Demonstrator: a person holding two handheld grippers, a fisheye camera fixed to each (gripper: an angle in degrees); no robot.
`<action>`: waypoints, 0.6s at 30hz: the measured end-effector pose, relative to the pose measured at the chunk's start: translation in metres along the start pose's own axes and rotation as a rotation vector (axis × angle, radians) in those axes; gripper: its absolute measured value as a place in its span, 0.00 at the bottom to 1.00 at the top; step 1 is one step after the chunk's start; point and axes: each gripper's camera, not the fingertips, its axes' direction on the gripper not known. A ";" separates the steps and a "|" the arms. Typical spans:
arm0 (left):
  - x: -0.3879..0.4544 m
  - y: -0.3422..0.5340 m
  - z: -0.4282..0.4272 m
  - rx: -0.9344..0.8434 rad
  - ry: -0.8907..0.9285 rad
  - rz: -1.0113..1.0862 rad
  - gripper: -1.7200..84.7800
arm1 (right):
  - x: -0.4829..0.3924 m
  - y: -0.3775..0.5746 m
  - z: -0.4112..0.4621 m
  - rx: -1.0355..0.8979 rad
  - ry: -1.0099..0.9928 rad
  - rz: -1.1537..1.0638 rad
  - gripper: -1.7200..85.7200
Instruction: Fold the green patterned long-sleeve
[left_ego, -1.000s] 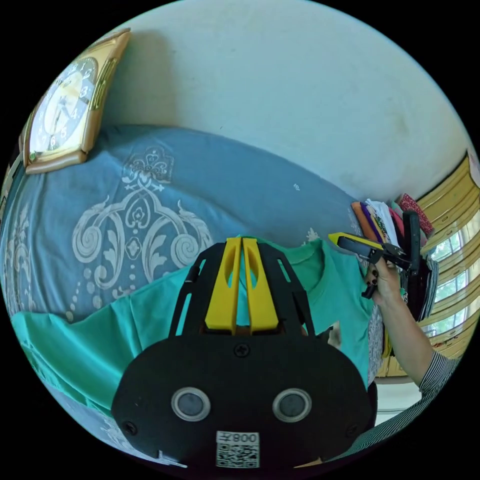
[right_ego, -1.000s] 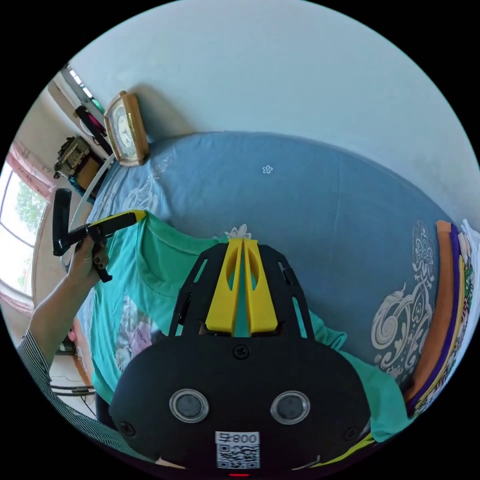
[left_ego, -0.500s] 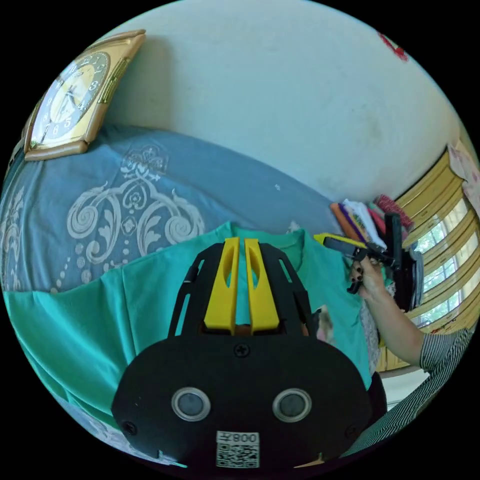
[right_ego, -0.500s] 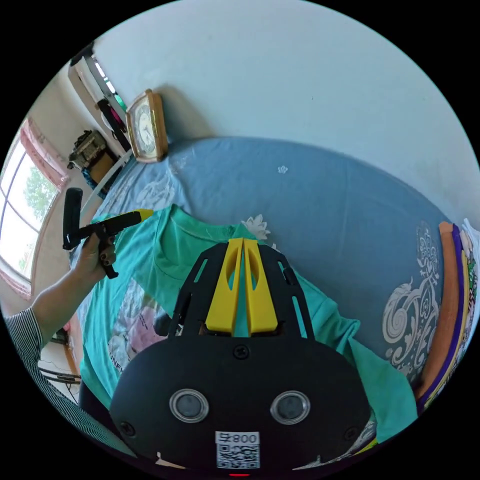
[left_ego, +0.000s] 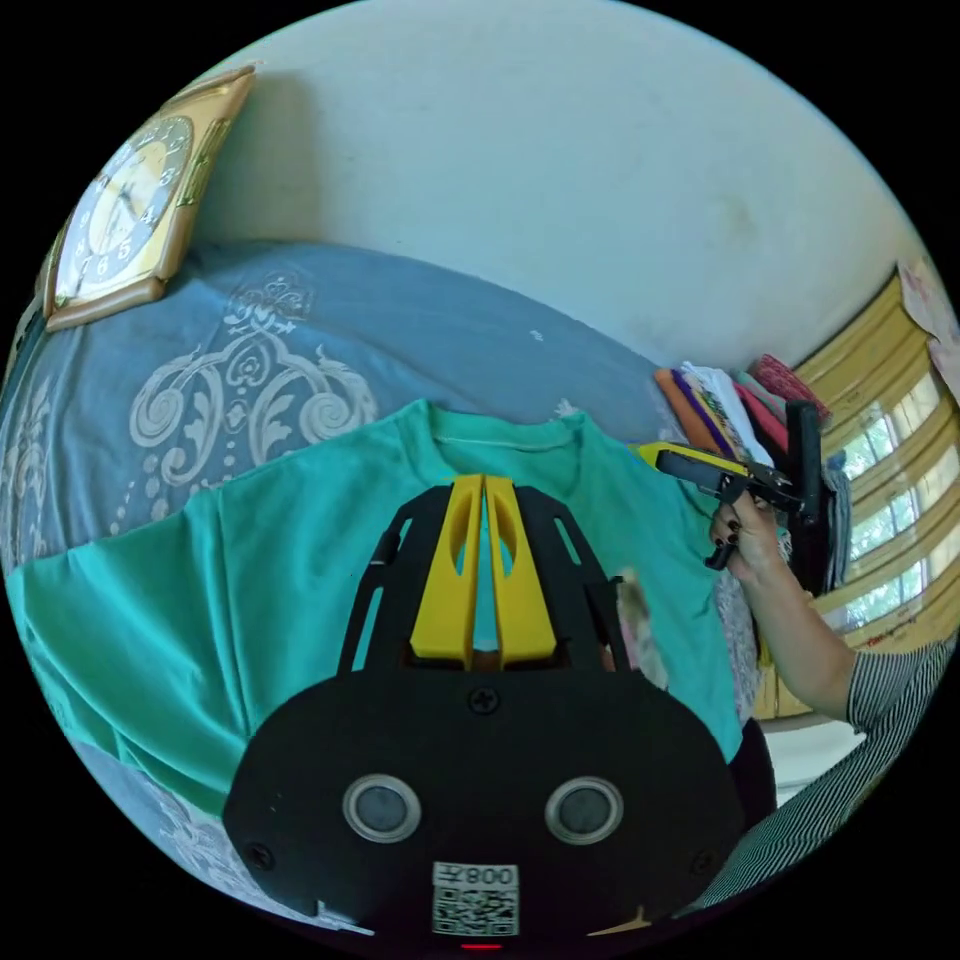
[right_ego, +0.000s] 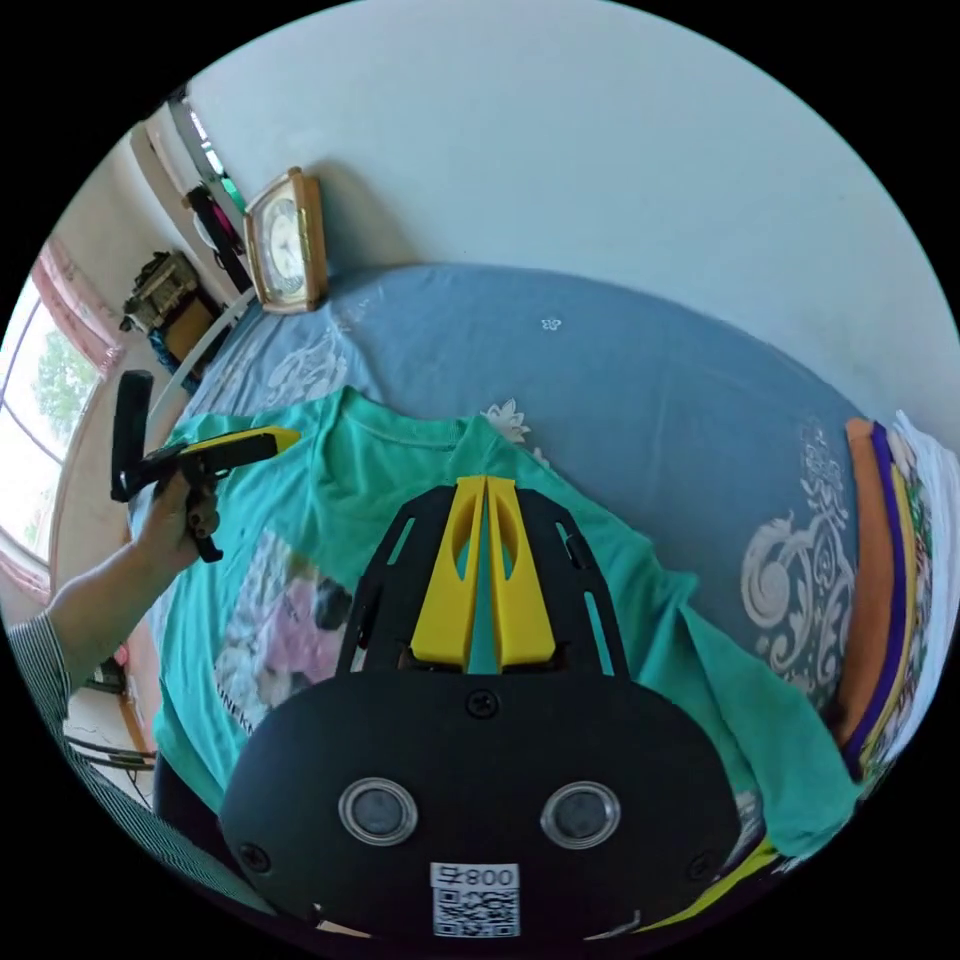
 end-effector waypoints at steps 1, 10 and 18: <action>0.015 -0.001 -0.007 -0.009 0.030 0.036 0.04 | 0.005 0.016 -0.014 0.018 -0.001 0.007 0.02; 0.182 -0.021 0.001 -0.215 0.356 0.271 0.09 | 0.119 0.301 -0.182 0.156 0.044 0.348 0.02; 0.395 -0.042 0.031 -0.367 0.534 0.530 0.11 | 0.167 0.412 -0.220 0.235 0.107 0.401 0.02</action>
